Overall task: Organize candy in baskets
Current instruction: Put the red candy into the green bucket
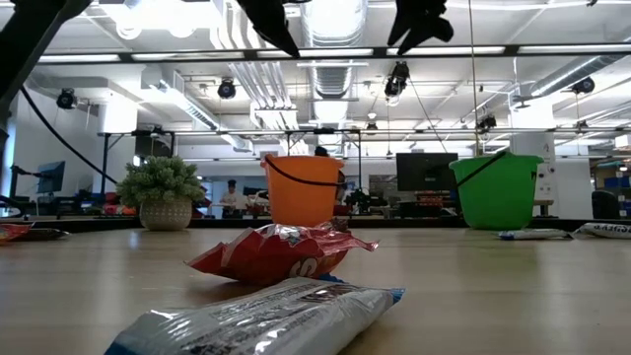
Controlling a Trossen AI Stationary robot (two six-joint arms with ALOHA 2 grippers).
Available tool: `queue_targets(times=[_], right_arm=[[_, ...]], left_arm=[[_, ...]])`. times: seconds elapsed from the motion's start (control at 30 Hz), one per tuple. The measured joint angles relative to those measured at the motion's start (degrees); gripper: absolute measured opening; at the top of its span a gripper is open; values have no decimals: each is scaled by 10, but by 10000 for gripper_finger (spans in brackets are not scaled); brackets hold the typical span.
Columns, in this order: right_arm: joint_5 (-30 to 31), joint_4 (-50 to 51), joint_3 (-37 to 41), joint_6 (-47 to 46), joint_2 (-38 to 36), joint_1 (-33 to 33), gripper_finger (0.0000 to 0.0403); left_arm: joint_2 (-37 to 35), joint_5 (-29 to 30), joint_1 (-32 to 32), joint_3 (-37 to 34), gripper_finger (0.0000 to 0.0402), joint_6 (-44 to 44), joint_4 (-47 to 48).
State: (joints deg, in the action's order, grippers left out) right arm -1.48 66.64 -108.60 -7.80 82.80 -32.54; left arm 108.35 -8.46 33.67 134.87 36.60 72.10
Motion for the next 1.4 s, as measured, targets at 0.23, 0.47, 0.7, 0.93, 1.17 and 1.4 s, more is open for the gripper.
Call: queue_targets(times=[0.23, 0.47, 0.7, 0.93, 1.17, 1.4], right_arm=[[0, 96, 0, 17, 19, 9, 167], [0, 159, 0, 55, 22, 16, 167], [-4, 203, 0, 86, 14, 22, 167], [-4, 230, 1, 114, 6, 23, 167], [-4, 234, 2, 124, -8, 23, 167], [-4, 234, 3, 125, -24, 23, 167]], left_arm=[[0, 0, -27, 0, 182, -7, 12], [0, 4, -53, 0, 178, -52, 70], [-1, 5, -72, 0, 174, -127, 180], [-11, 4, -99, -5, 174, -215, 179], [-11, 4, -151, -7, 174, -267, 179], [-11, 4, -226, -8, 174, -318, 179]])
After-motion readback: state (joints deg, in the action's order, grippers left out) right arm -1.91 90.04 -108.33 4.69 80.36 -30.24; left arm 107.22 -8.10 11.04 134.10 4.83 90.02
